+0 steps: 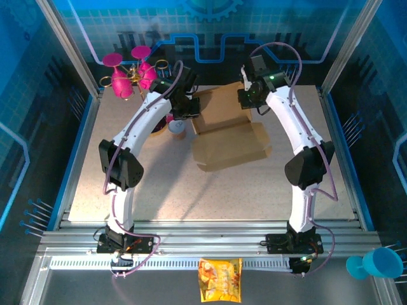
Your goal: Fold the paper box
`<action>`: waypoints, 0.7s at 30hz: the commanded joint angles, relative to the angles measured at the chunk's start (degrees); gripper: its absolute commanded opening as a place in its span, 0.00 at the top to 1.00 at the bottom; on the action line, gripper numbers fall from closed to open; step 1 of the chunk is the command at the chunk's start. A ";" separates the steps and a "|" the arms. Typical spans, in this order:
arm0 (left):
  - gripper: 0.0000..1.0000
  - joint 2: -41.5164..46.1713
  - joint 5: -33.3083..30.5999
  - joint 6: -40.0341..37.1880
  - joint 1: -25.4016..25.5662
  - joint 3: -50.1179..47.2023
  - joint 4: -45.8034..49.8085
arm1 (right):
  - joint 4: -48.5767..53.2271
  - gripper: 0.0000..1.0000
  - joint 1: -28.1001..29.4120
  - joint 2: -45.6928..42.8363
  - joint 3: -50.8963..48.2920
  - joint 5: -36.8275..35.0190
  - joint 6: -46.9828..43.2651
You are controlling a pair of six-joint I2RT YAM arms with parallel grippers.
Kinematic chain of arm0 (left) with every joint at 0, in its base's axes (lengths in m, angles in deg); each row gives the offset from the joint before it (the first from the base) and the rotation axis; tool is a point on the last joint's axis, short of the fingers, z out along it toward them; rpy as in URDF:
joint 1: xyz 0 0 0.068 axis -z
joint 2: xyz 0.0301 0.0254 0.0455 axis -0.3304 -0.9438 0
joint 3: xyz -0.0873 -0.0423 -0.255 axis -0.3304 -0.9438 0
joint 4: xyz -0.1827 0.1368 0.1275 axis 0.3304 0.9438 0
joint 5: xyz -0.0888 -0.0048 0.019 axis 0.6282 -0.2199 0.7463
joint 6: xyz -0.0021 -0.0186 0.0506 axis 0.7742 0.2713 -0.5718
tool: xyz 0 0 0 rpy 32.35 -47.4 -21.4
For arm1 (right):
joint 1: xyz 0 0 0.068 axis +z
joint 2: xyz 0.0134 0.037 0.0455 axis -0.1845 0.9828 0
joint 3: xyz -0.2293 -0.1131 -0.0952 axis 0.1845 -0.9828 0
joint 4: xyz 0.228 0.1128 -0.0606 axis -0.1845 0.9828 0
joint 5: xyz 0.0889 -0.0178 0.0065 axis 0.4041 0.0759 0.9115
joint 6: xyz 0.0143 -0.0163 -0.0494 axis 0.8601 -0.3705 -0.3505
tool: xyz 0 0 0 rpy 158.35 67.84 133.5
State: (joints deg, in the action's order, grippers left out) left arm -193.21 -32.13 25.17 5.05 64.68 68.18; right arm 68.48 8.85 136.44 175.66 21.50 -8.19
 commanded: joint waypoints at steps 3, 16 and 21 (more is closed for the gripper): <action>1.00 0.02 2.54 -1.87 -0.01 1.85 4.36 | -3.52 0.71 -0.86 -0.62 -0.96 5.92 -2.53; 1.00 -1.20 2.67 -1.57 -0.31 4.11 6.37 | -7.15 0.52 0.45 -4.46 -9.70 0.04 -2.59; 1.00 -1.53 2.88 -1.58 -0.26 4.58 6.55 | -8.41 0.64 1.18 -5.88 -12.87 -3.33 -1.99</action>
State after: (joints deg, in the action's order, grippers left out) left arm -193.71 -30.91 24.78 5.02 67.13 73.38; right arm 61.40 9.53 133.03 163.90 21.37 -10.26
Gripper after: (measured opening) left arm 0.067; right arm 0.388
